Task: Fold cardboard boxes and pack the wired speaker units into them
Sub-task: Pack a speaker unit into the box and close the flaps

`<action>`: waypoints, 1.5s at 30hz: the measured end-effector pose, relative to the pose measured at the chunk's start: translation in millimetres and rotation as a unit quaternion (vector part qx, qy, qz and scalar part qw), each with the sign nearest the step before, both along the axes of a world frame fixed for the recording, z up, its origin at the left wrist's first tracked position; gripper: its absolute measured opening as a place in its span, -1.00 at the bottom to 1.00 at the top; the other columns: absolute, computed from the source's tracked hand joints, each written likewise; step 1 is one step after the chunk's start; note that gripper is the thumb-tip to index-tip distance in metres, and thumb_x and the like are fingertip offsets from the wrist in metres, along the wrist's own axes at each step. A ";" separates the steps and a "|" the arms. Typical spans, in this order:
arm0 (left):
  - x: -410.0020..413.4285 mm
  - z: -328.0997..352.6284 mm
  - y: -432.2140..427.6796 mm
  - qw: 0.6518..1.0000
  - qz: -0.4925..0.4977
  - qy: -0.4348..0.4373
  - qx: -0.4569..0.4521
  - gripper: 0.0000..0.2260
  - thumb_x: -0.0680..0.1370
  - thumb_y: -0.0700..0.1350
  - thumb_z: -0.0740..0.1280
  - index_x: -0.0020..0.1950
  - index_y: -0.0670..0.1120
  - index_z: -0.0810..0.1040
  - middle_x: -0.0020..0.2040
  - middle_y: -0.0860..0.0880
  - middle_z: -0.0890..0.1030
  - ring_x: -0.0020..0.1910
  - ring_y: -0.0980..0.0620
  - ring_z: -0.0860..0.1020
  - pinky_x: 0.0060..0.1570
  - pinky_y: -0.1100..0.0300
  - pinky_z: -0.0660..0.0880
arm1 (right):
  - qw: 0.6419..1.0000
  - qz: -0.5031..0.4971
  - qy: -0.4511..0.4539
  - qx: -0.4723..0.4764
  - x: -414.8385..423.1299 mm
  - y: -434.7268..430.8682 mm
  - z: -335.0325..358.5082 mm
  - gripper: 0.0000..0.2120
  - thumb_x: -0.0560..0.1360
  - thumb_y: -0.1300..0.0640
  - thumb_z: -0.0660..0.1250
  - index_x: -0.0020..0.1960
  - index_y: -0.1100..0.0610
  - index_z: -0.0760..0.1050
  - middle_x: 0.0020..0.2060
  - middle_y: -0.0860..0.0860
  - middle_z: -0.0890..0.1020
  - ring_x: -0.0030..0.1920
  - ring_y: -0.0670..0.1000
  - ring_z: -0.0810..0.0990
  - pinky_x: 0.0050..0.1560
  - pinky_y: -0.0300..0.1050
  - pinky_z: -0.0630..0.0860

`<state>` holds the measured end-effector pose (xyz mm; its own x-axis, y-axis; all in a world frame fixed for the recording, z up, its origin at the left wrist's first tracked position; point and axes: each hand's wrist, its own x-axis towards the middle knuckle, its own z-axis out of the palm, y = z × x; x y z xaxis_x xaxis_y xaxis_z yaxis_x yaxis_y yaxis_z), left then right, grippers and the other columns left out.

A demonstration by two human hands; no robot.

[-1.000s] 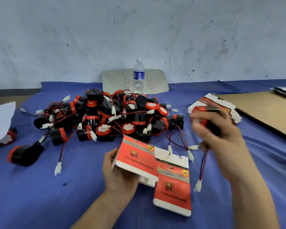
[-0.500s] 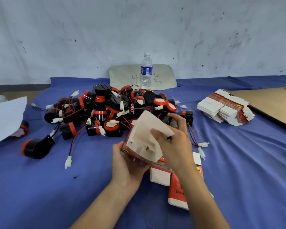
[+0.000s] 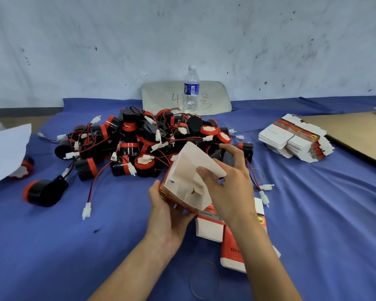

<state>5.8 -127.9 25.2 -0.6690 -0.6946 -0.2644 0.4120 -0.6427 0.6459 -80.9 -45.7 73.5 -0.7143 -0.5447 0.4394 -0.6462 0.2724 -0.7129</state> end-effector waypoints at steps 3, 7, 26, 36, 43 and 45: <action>0.5 1.3 1.8 1.000 0.012 -0.001 0.009 -0.60 0.58 0.23 0.15 0.10 -0.03 0.60 -0.13 -0.07 0.71 -0.21 -0.01 0.70 -0.22 0.02 0.65 | 1.000 0.027 -0.013 0.006 -2.1 1.1 -1.0 -0.89 0.51 -0.01 0.38 -0.04 -0.01 0.63 0.42 -0.18 0.21 0.26 0.11 0.40 0.07 0.04 0.48; 4.5 9.5 4.6 1.000 -0.009 0.021 0.017 -0.57 0.54 0.26 0.18 0.13 -0.03 0.59 -0.03 -0.10 0.71 -0.11 -0.05 0.70 -0.23 0.06 0.64 | 0.999 0.041 -0.034 0.010 -8.4 3.8 -3.8 -0.90 0.45 0.13 0.44 -0.06 -0.04 0.61 0.41 -0.17 0.20 0.25 0.12 0.40 0.08 0.03 0.49; 10.9 16.3 24.1 0.970 -0.052 0.113 -0.210 -0.22 0.32 0.24 0.50 0.45 0.01 0.33 0.26 -0.03 0.59 0.22 0.04 0.57 0.00 0.23 0.55 | 0.944 0.122 -0.306 -0.017 -31.4 14.9 -14.1 -0.43 0.33 0.23 0.55 0.29 0.12 0.45 0.25 0.10 0.50 0.07 -0.06 0.57 -0.31 -0.49 0.46; 10.9 17.2 21.8 0.973 -0.013 0.089 -0.215 -0.33 0.31 0.28 0.46 0.28 -0.07 0.45 0.11 -0.01 0.65 0.10 0.08 0.60 0.00 0.24 0.56 | 0.951 0.086 -0.296 -0.022 -26.6 6.7 -17.2 -0.20 0.23 0.06 0.61 0.39 0.07 0.34 0.23 -0.02 0.53 0.17 -0.05 0.51 -0.07 -0.37 0.50; 17.1 17.6 2.3 0.982 -0.161 0.088 -0.050 -0.43 0.41 0.12 0.17 0.35 -0.11 0.49 0.24 -0.21 0.58 0.19 -0.21 0.57 0.02 -0.16 0.58 | 0.969 0.099 -0.188 -0.125 -15.7 8.9 -0.4 -0.64 0.30 0.13 0.59 -0.17 -0.28 0.52 0.24 -0.13 0.41 0.21 -0.10 0.45 0.04 -0.29 0.46; 17.7 17.0 1.1 0.980 -0.175 0.092 -0.019 -0.46 0.38 0.12 0.20 0.26 -0.12 0.55 0.16 -0.20 0.62 0.03 -0.17 0.64 -0.20 -0.03 0.61 | 0.972 0.109 -0.166 -0.127 -18.4 12.6 4.1 -0.73 0.33 0.06 0.56 -0.17 -0.26 0.56 0.20 -0.16 0.43 0.28 -0.12 0.41 0.06 -0.31 0.44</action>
